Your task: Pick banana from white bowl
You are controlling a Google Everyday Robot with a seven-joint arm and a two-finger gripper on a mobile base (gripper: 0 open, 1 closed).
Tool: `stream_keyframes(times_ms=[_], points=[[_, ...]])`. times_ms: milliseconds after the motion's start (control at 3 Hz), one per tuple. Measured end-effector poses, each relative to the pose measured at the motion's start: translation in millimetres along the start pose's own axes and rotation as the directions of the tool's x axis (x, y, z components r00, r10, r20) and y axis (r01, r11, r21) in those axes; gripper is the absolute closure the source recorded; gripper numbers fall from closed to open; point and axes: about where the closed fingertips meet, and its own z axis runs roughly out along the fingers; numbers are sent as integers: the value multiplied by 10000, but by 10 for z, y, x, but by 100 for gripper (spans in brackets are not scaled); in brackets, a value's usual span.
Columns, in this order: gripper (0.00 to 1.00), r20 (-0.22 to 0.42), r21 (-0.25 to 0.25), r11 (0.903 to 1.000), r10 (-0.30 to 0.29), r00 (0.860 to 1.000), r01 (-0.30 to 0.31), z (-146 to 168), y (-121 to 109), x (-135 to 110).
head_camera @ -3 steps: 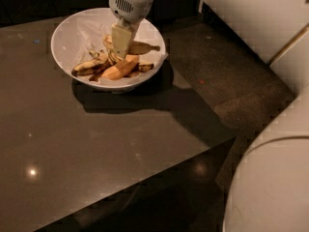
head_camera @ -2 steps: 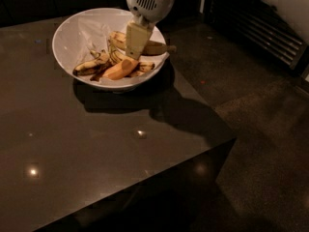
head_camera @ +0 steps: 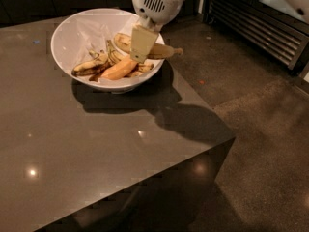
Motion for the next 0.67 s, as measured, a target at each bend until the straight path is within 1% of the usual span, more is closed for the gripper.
stream_keyframes(times_ms=[333, 667], points=[[100, 208, 118, 9968, 787, 9967, -789, -235, 363, 286], [100, 209, -80, 9875, 1575, 9873, -1574, -478, 1100, 703]])
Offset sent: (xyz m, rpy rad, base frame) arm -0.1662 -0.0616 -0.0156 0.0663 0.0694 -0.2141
